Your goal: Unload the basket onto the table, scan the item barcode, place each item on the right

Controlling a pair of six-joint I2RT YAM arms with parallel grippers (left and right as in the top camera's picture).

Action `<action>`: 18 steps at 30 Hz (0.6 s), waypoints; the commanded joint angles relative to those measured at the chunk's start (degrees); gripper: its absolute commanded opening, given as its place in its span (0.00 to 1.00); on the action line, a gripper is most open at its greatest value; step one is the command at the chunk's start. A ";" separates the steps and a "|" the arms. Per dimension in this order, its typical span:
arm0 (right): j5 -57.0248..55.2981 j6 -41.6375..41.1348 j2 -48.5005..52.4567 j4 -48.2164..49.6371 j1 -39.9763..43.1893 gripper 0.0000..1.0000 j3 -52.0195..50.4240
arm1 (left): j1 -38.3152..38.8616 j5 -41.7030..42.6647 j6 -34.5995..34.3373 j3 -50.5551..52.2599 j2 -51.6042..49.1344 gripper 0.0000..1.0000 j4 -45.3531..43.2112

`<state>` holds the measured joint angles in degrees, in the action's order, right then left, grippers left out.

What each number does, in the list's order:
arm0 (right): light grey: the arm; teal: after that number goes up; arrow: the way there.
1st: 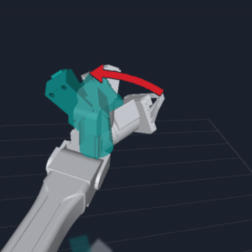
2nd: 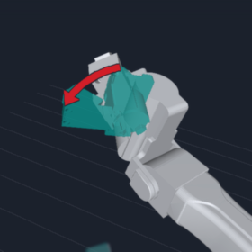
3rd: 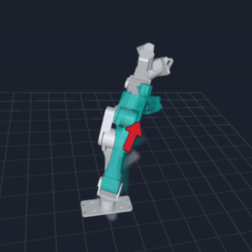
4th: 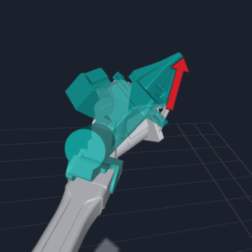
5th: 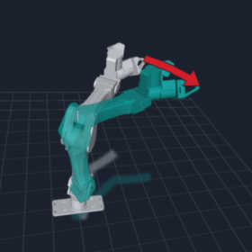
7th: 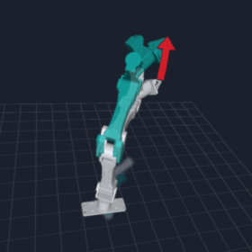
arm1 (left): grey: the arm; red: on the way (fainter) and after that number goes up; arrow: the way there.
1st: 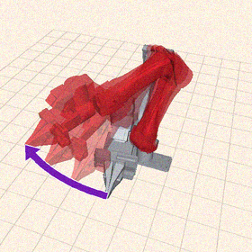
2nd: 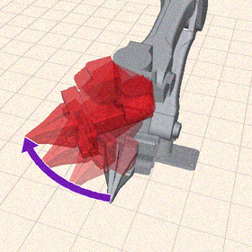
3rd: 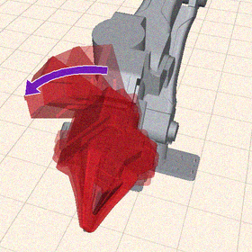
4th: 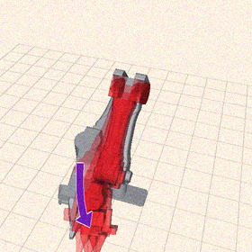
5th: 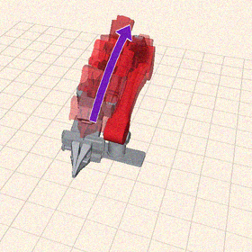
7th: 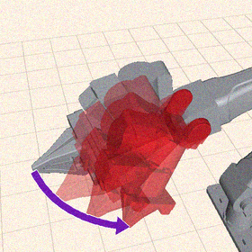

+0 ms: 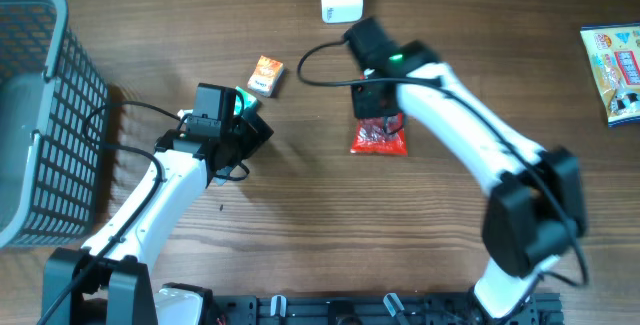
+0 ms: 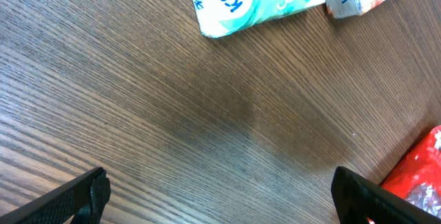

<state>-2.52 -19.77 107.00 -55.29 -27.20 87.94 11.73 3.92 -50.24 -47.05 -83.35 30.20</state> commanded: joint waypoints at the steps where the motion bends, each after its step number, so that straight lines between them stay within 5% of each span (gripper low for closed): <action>1: 23.76 5.05 -4.11 0.35 5.22 0.04 1.46 | 0.00 -0.15 0.31 0.11 0.31 1.00 -0.13; 3: 29.09 7.48 -4.09 0.48 7.56 0.04 0.85 | 0.00 -0.15 0.33 0.11 0.31 1.00 -0.13; 5: 19.56 7.17 -4.02 0.17 7.93 0.11 -0.85 | 0.00 -0.15 0.33 0.11 0.31 1.00 -0.13; 7: 8.41 2.75 -4.02 0.96 7.72 0.71 -4.92 | 0.00 -0.15 0.33 0.11 0.31 1.00 -0.13; 9: 8.11 1.49 -3.80 4.37 7.78 1.00 -9.73 | 0.00 -0.15 0.33 0.11 0.31 1.00 -0.15; 13: 16.81 1.53 -3.72 9.73 7.76 1.00 -10.78 | 0.00 -0.17 0.33 0.13 0.31 1.00 -0.13; 18: 15.04 1.66 -2.93 11.91 6.45 1.00 -10.88 | -0.02 -0.15 0.33 0.11 0.31 1.00 -0.13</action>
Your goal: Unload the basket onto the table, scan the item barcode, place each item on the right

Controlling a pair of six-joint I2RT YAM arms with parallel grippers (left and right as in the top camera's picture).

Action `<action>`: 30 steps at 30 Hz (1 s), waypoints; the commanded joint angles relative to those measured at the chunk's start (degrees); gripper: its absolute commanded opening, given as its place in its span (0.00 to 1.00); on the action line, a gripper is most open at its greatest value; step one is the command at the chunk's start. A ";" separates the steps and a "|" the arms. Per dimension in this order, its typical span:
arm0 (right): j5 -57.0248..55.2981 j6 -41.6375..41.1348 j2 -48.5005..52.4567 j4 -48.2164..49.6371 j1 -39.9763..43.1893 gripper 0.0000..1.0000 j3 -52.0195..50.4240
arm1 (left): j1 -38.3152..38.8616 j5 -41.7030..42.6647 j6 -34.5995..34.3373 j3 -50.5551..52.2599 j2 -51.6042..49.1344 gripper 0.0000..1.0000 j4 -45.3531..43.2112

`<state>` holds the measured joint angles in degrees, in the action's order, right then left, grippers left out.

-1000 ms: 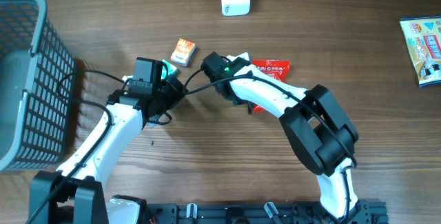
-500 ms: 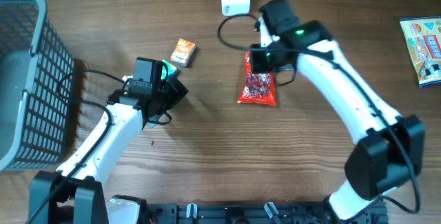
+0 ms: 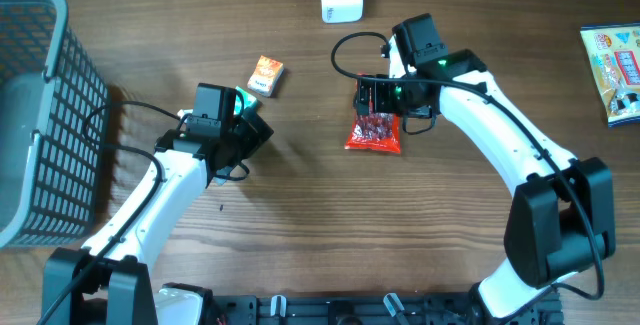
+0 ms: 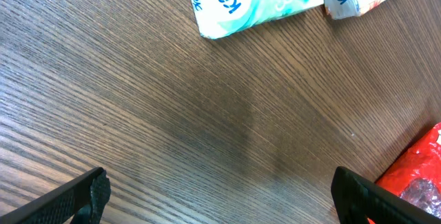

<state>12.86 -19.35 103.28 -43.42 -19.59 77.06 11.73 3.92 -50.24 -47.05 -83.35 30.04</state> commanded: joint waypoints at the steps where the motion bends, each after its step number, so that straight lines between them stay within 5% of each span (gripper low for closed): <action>1: -1.18 1.11 1.57 0.37 -1.46 1.00 -0.46 | 0.00 -0.13 -0.02 0.11 0.31 1.00 -0.48; 4: -0.76 0.94 3.26 -0.13 -1.46 1.00 -0.70 | 0.96 16.15 -1.14 0.13 0.31 1.00 -1.09; 9: -0.17 -0.72 3.21 0.72 -0.90 1.00 -0.31 | 7.02 16.41 1.86 0.13 0.31 1.00 -5.38; 14: 11.52 -2.08 3.21 0.46 10.05 1.00 1.46 | 10.40 16.17 1.40 0.13 -1.07 1.00 -14.36; 19: 11.67 -1.64 3.21 -5.62 22.95 1.00 1.44 | 18.03 22.03 1.57 0.11 -14.75 1.00 -36.26; 27: 11.67 1.11 3.21 -9.20 21.66 1.00 1.20 | 18.29 23.96 -12.44 0.11 -31.98 1.00 -56.74; 30: 11.65 1.14 3.21 -8.72 18.69 1.00 1.20 | 19.89 23.91 -15.02 0.11 -33.92 0.97 -57.29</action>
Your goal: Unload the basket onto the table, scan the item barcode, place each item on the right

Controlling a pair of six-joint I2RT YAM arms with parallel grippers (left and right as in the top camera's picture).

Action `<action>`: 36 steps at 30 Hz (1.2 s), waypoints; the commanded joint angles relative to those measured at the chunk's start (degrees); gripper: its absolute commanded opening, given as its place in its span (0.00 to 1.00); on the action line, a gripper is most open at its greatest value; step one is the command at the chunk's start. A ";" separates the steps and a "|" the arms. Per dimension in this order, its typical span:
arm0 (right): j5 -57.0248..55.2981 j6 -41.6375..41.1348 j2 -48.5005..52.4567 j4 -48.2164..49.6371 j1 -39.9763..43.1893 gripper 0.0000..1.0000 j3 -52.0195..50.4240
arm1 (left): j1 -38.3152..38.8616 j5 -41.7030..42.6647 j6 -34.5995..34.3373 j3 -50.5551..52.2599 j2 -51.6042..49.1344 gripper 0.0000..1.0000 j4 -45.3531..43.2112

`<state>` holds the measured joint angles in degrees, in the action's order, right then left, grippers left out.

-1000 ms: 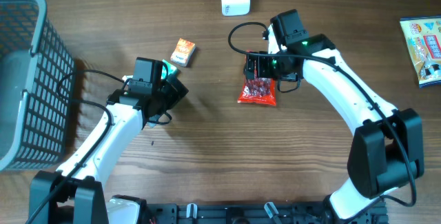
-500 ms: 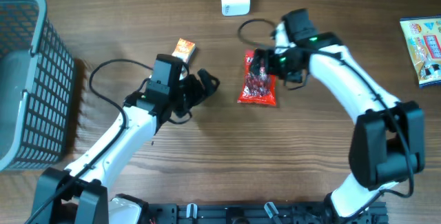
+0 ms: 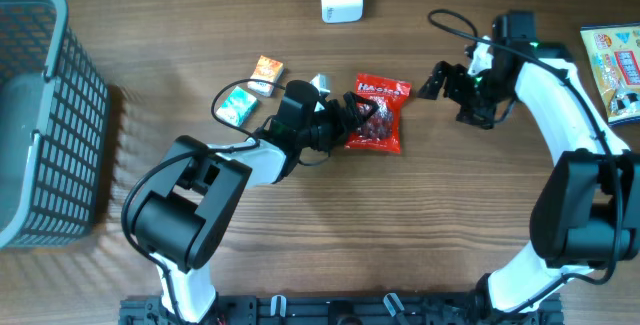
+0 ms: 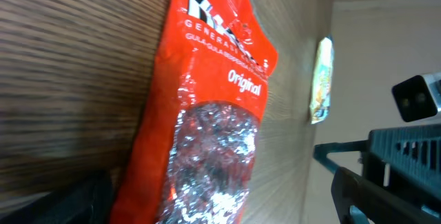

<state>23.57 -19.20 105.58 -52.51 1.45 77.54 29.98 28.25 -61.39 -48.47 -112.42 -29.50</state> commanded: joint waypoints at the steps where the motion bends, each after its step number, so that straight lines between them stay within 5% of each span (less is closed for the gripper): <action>1: 0.92 0.98 0.92 0.68 -3.26 1.00 0.72 | 2.29 -0.44 -3.87 1.53 -5.01 0.90 2.27; 3: 0.92 0.96 0.94 1.36 -5.22 1.00 0.72 | 4.50 -1.64 -3.87 1.53 -5.03 0.63 2.60; 4: 0.39 0.87 0.92 1.64 -6.43 1.00 0.72 | 5.49 -5.18 -3.89 1.53 -5.03 0.37 5.09; 7: -2.78 0.74 0.94 1.16 -6.71 1.00 0.72 | 5.77 -8.63 -5.57 1.53 -5.03 0.11 8.35; 9: -3.28 0.74 0.94 1.01 -6.64 1.00 0.72 | 5.77 -9.73 -5.57 1.53 -5.03 0.05 8.33; 17: -14.23 -6.14 1.07 9.22 -6.64 1.00 -3.28 | 5.77 -10.73 -5.57 1.53 -5.01 0.04 7.65; 18: -14.19 -7.91 1.09 11.61 -6.64 1.00 -5.09 | 5.77 -10.69 -5.57 1.53 -5.01 0.09 7.43; 19: -14.19 -10.16 1.11 12.63 -6.64 0.99 -6.23 | 5.77 -10.69 -5.57 1.53 -5.01 0.66 7.32; 20: -14.16 -11.10 1.18 13.22 -6.67 0.95 -6.82 | 5.90 -10.64 -5.60 1.53 -5.01 1.00 7.23; 23: -14.19 -12.33 2.80 14.51 -7.37 0.28 -7.91 | 6.54 -10.58 -5.57 1.53 -5.01 1.00 7.21; 25: -13.55 -12.31 4.63 14.82 -7.61 0.06 -7.91 | 6.56 -10.58 -5.57 1.53 -5.01 1.00 7.21; 36: 1.03 -9.22 9.31 14.27 -10.60 0.04 -7.91 | 6.93 -18.05 -5.57 1.53 -5.03 0.94 13.09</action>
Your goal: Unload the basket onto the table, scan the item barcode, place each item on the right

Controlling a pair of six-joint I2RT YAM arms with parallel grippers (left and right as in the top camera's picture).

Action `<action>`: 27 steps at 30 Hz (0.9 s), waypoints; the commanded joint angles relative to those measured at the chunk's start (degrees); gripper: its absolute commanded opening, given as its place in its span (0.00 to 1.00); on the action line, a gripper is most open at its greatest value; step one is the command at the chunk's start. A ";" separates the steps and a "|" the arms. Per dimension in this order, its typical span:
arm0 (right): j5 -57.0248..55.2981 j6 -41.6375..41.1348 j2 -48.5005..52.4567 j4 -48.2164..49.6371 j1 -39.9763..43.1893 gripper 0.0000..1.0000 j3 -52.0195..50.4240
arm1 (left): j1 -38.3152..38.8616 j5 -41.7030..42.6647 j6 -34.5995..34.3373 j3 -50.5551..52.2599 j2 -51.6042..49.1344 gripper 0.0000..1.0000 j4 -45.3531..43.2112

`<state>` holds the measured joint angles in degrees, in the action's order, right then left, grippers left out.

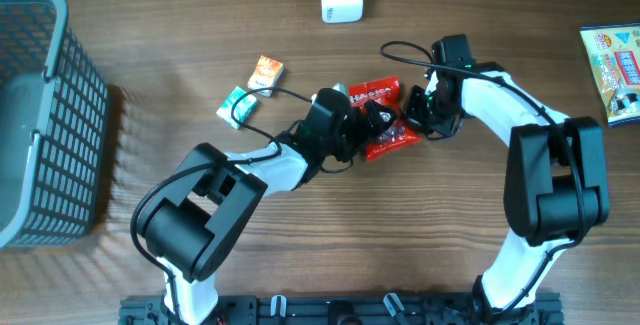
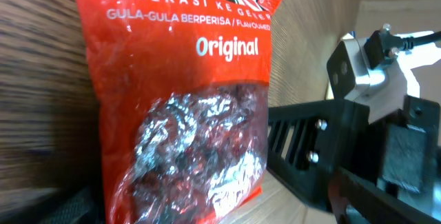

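Observation:
A red candy bag (image 1: 386,93), printed "Original" with a clear window, lies tilted on the table mid-frame. It fills the left wrist view (image 2: 186,100). My left gripper (image 1: 372,123) reaches in from the left and stands open, with the bag's lower end between its widely spread fingers. My right gripper (image 1: 413,115) comes in from the right and sits against the bag's right edge. Its black fingers (image 2: 303,141) show beside the bag, but their grip is hidden. The white scanner stands at the far edge.
A grey mesh basket (image 1: 40,115) stands at the left. A small orange packet (image 1: 266,73) and a teal tissue pack (image 1: 236,104) lie left of the bag. A colourful flat pack (image 1: 612,60) lies at the far right.
The right gripper, which was apart to the right of the bag, now sits at the bag's right edge. The left gripper has come further round the bag, which now lies more tilted.
First the right gripper was on the red bag below the scanner while the left arm rested by the tissue pack. Then the bag lay flat, the right gripper away to the right and the left gripper at the bag. Now both grippers are at the bag.

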<state>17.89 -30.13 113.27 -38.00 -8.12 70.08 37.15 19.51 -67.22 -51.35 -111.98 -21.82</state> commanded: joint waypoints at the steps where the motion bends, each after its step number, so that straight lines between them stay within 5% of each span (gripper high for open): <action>1: 7.98 1.70 1.62 -0.22 -1.03 0.04 -0.46 | -0.24 -9.31 0.26 4.42 -5.46 0.94 5.51; 5: 9.22 3.17 1.62 -0.70 -1.03 0.04 -0.46 | -0.28 -10.62 -2.49 4.42 -7.17 0.89 6.29; 14: 5.99 7.39 1.60 -2.34 -0.52 0.04 -0.35 | -0.28 -10.01 -6.71 4.42 -9.46 0.07 5.57; 20: -6.82 7.63 1.60 -6.27 -0.22 0.04 -0.24 | -0.31 -10.34 -0.55 4.42 -4.59 0.04 6.86; 23: -10.88 9.33 1.57 -10.64 0.87 0.04 2.40 | -0.28 -20.06 1.55 4.42 6.58 0.04 19.08; 27: -10.78 9.57 1.57 -13.29 1.01 0.04 5.11 | -0.28 -23.08 9.62 4.42 16.79 0.04 26.14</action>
<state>10.11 -21.76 113.60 -50.52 -7.40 72.71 36.97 2.50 -64.69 -47.81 -100.92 0.97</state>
